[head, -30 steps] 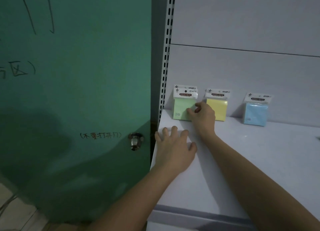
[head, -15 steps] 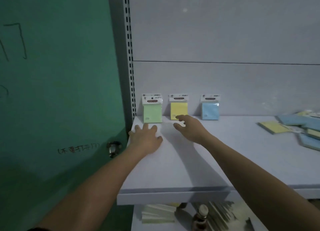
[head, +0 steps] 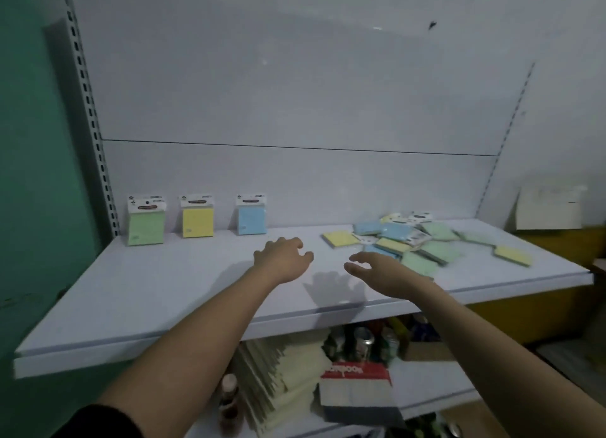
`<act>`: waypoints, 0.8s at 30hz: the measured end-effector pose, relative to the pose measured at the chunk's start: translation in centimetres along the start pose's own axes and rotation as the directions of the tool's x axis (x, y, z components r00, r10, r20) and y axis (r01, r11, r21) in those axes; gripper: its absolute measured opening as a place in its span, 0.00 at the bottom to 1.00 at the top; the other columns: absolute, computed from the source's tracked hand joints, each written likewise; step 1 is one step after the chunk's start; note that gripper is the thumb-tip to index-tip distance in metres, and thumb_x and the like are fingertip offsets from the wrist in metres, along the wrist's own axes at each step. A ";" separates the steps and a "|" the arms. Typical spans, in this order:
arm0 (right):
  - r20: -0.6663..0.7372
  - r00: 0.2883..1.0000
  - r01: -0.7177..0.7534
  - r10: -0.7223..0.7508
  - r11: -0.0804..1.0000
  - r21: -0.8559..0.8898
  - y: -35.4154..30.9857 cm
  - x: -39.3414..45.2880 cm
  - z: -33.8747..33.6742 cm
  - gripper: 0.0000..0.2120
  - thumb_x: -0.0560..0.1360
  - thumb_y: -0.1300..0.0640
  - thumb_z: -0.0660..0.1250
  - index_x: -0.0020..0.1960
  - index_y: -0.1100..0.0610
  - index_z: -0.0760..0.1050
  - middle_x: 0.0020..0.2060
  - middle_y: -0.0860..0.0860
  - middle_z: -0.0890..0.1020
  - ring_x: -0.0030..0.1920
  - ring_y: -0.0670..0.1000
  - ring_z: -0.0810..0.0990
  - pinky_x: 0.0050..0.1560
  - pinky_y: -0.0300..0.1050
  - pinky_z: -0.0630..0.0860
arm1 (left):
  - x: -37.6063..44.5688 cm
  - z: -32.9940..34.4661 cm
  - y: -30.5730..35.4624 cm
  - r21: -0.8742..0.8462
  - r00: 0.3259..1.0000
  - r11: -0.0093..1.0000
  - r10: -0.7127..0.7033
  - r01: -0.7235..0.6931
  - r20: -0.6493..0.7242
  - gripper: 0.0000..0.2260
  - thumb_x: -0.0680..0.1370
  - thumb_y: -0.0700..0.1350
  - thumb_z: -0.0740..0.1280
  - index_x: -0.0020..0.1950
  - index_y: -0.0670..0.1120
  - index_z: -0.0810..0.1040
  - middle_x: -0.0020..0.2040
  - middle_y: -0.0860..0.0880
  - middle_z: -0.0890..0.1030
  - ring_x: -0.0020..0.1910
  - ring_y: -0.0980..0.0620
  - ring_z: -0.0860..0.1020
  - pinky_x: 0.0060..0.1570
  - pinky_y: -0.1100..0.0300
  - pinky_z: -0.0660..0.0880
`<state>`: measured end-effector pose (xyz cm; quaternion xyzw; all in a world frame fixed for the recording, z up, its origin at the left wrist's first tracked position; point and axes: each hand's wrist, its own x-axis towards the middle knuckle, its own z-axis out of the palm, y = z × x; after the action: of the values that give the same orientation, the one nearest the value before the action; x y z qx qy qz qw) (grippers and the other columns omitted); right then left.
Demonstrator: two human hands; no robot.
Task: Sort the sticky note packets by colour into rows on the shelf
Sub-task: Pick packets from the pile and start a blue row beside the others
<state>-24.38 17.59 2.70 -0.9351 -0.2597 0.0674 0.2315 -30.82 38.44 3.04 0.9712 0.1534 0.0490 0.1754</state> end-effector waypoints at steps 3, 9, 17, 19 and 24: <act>-0.038 0.997 -0.070 0.072 0.997 0.037 6.2 -3.8 -3.3 0.28 0.76 0.35 0.56 0.71 0.49 0.69 0.69 0.49 0.73 0.64 0.53 0.74 0.62 0.49 0.71 | -0.6 2.3 6.0 -0.043 0.997 0.996 0.077 -0.076 0.026 0.23 0.77 0.61 0.55 0.70 0.54 0.69 0.70 0.48 0.71 0.67 0.43 0.69 0.60 0.47 0.65; -0.147 0.975 -0.141 0.168 0.974 0.176 15.5 -8.5 -6.0 0.25 0.78 0.39 0.58 0.69 0.52 0.71 0.65 0.50 0.76 0.57 0.51 0.77 0.54 0.46 0.74 | -1.5 6.7 14.3 -0.159 0.981 0.971 0.186 -0.176 0.054 0.21 0.77 0.60 0.57 0.68 0.55 0.70 0.68 0.49 0.72 0.65 0.46 0.71 0.62 0.49 0.70; -0.483 0.843 -0.016 0.239 0.907 0.421 20.5 -6.1 -7.1 0.11 0.80 0.50 0.60 0.59 0.51 0.77 0.52 0.44 0.80 0.49 0.40 0.76 0.43 0.35 0.71 | 1.9 9.9 19.1 -0.500 0.969 0.847 0.239 -0.180 0.057 0.15 0.77 0.54 0.63 0.63 0.53 0.74 0.60 0.52 0.76 0.57 0.53 0.74 0.55 0.58 0.70; -0.500 0.829 -0.003 0.252 0.895 0.447 21.5 -4.1 -7.4 0.10 0.79 0.51 0.61 0.57 0.49 0.77 0.50 0.42 0.80 0.49 0.39 0.76 0.43 0.33 0.71 | 4.6 9.9 19.7 -0.503 0.974 0.842 0.227 -0.194 0.003 0.14 0.77 0.53 0.64 0.61 0.53 0.76 0.58 0.52 0.77 0.55 0.53 0.75 0.56 0.57 0.72; -0.530 0.798 -0.011 0.286 0.887 0.462 23.9 1.2 -8.6 0.06 0.78 0.53 0.62 0.52 0.47 0.76 0.46 0.43 0.81 0.47 0.44 0.80 0.47 0.44 0.79 | 11.0 10.5 20.5 -0.537 0.987 0.831 0.160 -0.144 -0.017 0.12 0.75 0.48 0.65 0.58 0.51 0.77 0.54 0.50 0.79 0.47 0.53 0.79 0.47 0.59 0.74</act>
<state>-10.35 -3.30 -0.85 -0.8514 -0.0780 -0.1483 0.4971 -13.03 20.20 1.01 0.8930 0.0534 0.0897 0.4378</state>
